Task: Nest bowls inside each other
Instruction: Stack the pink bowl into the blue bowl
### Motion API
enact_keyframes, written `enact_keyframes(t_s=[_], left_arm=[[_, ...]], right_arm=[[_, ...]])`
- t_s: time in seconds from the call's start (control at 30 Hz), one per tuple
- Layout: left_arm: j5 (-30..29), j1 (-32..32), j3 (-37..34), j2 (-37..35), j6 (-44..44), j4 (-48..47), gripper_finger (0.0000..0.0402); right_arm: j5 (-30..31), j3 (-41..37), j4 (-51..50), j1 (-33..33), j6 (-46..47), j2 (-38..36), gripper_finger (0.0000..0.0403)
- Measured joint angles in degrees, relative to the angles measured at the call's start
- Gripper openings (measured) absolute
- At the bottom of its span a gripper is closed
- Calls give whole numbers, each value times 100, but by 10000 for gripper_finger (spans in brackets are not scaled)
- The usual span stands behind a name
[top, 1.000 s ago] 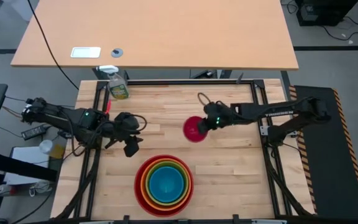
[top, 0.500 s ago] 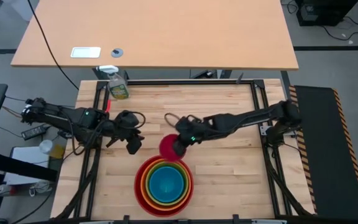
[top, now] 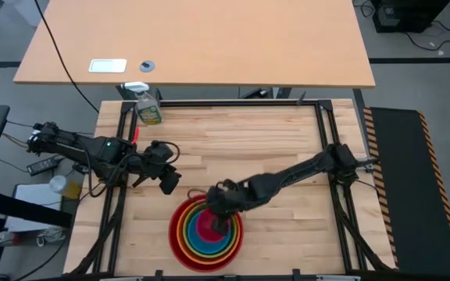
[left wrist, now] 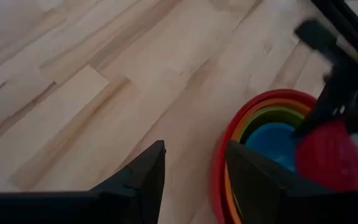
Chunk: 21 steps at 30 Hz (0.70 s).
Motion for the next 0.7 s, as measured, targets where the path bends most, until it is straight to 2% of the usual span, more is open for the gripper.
enact_keyframes(t_s=[0.13,0.37,0.53,0.7], left_arm=[[-1,0,0,0,-239,28,172],[-1,0,0,7,-476,148,172],[-1,0,0,42,-641,223,172],[-1,-12,-2,131,-723,312,172]], right_arm=[[89,44,36,191,-61,232,32],[1471,50,59,554,-504,230,32],[1319,59,373,646,-1246,316,32],[1238,46,360,673,-1316,587,32]])
